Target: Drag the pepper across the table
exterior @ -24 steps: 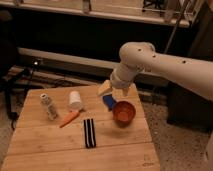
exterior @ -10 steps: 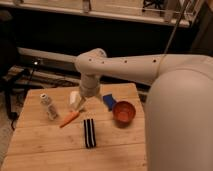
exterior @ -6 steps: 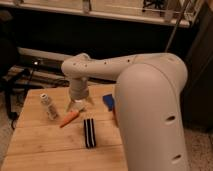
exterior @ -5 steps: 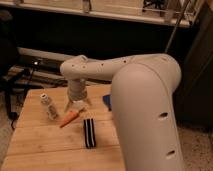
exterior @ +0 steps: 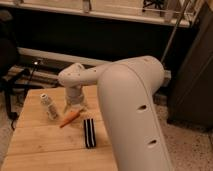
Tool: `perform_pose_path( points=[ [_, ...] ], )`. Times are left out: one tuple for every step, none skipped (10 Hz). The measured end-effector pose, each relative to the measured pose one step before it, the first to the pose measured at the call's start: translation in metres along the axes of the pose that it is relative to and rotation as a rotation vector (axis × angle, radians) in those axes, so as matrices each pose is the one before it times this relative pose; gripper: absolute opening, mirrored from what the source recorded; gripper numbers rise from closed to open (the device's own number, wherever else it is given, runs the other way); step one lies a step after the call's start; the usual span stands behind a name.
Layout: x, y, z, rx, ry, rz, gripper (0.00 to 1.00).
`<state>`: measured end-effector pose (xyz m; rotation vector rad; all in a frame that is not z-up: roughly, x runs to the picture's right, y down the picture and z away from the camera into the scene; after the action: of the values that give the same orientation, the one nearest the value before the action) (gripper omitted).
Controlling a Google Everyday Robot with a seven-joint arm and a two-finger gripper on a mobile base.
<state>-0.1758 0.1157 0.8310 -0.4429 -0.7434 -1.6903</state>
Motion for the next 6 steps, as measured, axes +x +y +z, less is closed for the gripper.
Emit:
perform_pose_path(
  points=[
    [0.00296, 0.00228, 0.00777, -0.01389, 0.00976, 0.02314, 0.80],
    [0.00187, 0.00130, 0.00955, -0.01120, 0.00564, 0.02617, 0.80],
    [0.00030, -0.00033, 0.00705, -0.00349, 0.00042, 0.02005, 0.80],
    [0.00165, -0.00018, 0.00794, -0.00063, 0.00283, 0.02669, 0.80],
    [0.00188, -0.00230, 0.00718, 0.00519, 0.00073, 0.02795, 0.80],
    [0.00120, -0.00235, 0.00489, 0.00510, -0.00012, 0.01662, 0.80]
  ],
)
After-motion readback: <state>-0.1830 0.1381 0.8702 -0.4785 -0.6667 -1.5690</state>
